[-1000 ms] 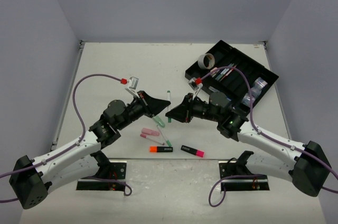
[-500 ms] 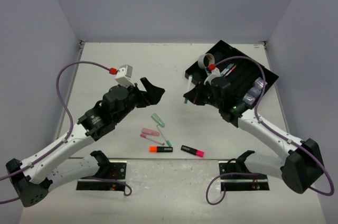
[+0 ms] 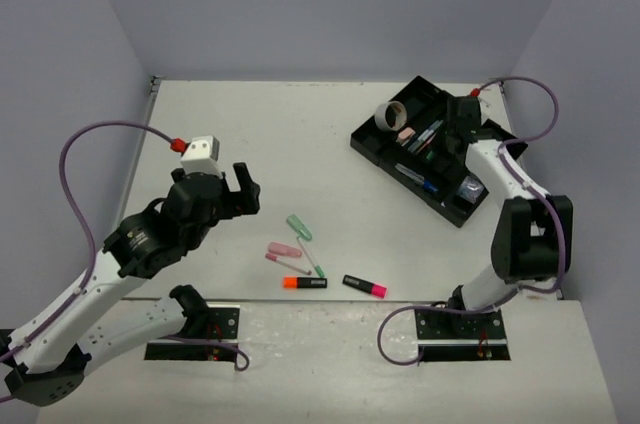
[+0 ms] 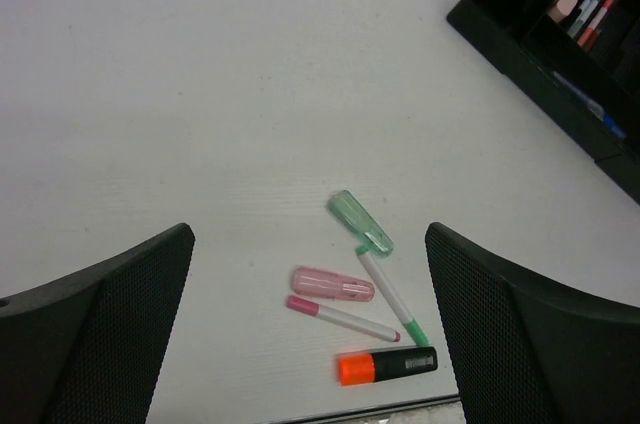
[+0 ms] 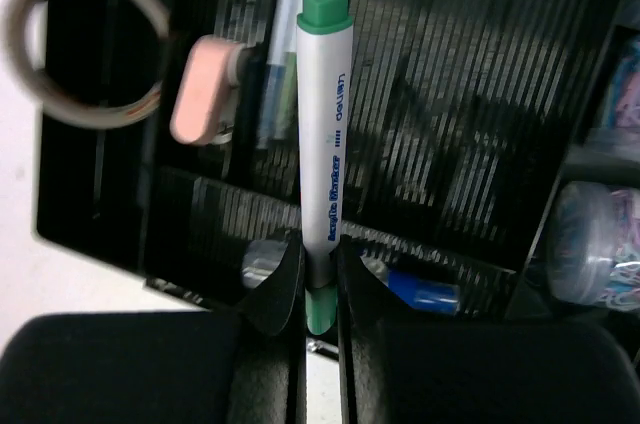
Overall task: Sort the stationery into containers
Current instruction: Place the pen in the storage box.
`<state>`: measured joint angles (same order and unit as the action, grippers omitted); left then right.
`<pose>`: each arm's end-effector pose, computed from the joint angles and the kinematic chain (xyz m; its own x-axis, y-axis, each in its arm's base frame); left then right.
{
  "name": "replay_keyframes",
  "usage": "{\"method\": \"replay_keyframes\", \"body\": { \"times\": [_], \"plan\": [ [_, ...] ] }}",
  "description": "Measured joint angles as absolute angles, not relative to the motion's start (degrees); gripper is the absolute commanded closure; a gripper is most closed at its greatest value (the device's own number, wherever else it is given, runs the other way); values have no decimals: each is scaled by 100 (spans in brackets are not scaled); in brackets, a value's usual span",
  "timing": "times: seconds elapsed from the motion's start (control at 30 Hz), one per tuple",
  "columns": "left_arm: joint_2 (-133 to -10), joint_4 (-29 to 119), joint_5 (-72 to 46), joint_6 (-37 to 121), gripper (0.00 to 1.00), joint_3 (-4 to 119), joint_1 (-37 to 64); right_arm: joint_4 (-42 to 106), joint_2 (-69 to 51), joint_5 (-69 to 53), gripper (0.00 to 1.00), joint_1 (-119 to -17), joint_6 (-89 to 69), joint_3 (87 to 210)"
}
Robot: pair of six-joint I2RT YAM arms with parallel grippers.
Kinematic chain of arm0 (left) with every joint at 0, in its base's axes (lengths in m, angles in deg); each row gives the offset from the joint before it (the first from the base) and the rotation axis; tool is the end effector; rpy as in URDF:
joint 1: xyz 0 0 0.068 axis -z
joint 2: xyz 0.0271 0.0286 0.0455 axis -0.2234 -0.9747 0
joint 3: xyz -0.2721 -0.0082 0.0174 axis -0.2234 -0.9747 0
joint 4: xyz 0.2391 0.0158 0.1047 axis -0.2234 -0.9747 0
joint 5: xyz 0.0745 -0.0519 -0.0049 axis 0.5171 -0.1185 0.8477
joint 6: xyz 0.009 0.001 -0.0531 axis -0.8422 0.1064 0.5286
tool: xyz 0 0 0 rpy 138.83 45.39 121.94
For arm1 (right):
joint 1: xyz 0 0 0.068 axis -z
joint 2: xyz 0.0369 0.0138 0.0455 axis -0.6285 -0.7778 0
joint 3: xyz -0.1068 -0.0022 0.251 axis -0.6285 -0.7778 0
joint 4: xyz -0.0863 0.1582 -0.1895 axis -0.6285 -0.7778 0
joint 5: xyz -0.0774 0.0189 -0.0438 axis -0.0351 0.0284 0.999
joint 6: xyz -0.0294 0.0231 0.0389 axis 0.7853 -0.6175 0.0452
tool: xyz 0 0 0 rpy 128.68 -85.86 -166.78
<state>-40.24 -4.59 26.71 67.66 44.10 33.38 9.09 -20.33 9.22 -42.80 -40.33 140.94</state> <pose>0.1101 -0.0882 0.3604 -0.4867 -0.2447 -0.8386 0.0183 0.9569 -0.2899 0.3515 0.0174 0.2497 -0.5589 0.5572 -0.6142 0.4848 0.8204 0.3031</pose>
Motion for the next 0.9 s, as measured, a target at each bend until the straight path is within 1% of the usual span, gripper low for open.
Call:
{"method": "replay_keyframes", "body": {
  "times": [0.13, 0.23, 0.4, 0.57, 0.73, 0.8, 0.9],
  "plan": [
    [-3589, -602, 2805, 6724, 0, 4145, 3338, 798, -3014, 957, 98, -4024, -4037, 14880],
    [-3503, -636, 2759, 6681, 0, 3996, 3340, 686, -3438, 1006, 97, -3917, -4041, 15193],
    [-3259, -627, 2694, 6656, 0, 3900, 3342, 572, -3798, 904, 96, -3718, -4080, 15631],
    [-3014, -616, 2697, 6656, 0, 3898, 3342, 457, -4100, 762, 88, -3592, -4079, 15993],
    [-3026, -618, 2695, 6656, 0, 3898, 3341, 372, -4226, 548, 86, -3595, -4076, 16047],
    [-3026, -618, 2697, 6657, 0, 3898, 3342, 279, -4302, 459, 82, -3598, -4071, 16120],
    [-3007, -618, 2697, 6658, 0, 3896, 3341, 231, -4395, 382, 70, -3598, -4066, 16223]
  ]
}}
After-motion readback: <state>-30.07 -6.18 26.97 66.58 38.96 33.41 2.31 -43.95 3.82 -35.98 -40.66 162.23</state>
